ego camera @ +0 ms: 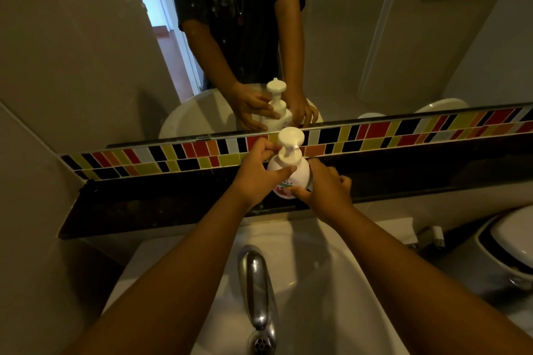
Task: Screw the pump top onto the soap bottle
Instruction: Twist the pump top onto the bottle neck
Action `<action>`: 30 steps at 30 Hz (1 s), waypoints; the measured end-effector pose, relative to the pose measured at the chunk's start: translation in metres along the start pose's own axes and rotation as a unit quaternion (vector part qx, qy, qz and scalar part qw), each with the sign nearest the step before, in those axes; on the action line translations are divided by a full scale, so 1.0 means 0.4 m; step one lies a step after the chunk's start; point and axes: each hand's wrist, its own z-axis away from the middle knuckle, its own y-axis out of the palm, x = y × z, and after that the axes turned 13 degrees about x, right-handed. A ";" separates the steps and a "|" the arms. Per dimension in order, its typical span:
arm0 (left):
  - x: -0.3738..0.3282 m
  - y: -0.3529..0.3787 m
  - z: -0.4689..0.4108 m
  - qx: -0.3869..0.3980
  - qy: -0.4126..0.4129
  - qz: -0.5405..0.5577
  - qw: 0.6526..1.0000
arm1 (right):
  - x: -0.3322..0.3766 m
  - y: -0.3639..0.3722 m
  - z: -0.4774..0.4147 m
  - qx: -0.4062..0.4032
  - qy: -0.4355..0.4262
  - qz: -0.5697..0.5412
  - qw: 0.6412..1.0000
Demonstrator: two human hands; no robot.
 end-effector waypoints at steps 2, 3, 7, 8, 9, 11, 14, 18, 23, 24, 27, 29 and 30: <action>-0.001 -0.007 -0.002 0.010 -0.001 -0.012 1.000 | 0.003 -0.001 0.002 0.001 0.001 0.001 1.000; -0.001 -0.011 -0.003 0.018 0.000 -0.023 1.000 | 0.005 -0.002 0.004 0.002 0.000 0.000 1.000; -0.004 -0.035 -0.010 0.087 -0.020 -0.061 0.994 | 0.006 -0.013 0.009 0.025 0.000 -0.018 1.000; -0.003 -0.043 -0.012 0.105 -0.037 -0.073 0.991 | 0.008 -0.016 0.012 0.034 -0.003 -0.020 0.999; 0.000 -0.051 -0.014 0.121 -0.054 -0.089 0.987 | 0.012 -0.022 0.015 0.048 -0.004 -0.020 0.999; 0.004 -0.064 -0.015 0.140 -0.073 -0.114 0.981 | 0.018 -0.034 0.012 0.085 -0.005 -0.027 0.996; 0.008 -0.071 -0.015 0.146 -0.083 -0.107 0.980 | 0.030 -0.066 0.001 0.152 -0.025 -0.057 0.986; 0.015 -0.071 -0.011 0.138 -0.084 -0.103 0.981 | 0.059 -0.127 0.003 0.184 -0.071 -0.122 0.973; 0.027 -0.068 -0.009 0.117 -0.089 -0.090 0.985 | 0.108 -0.110 0.012 0.140 -0.088 -0.185 0.969; 0.028 -0.067 -0.009 0.114 -0.086 -0.089 0.986 | 0.109 -0.096 0.013 0.116 -0.080 -0.195 0.971; 0.030 -0.066 -0.006 0.110 -0.080 -0.092 0.986 | 0.108 -0.068 0.018 0.032 -0.070 -0.183 0.980; 0.030 -0.064 -0.003 0.107 -0.079 -0.092 0.987 | 0.109 -0.057 0.017 -0.015 -0.061 -0.155 0.986; 0.031 -0.064 -0.002 0.106 -0.077 -0.093 0.987 | 0.111 -0.054 0.017 -0.026 -0.056 -0.143 0.988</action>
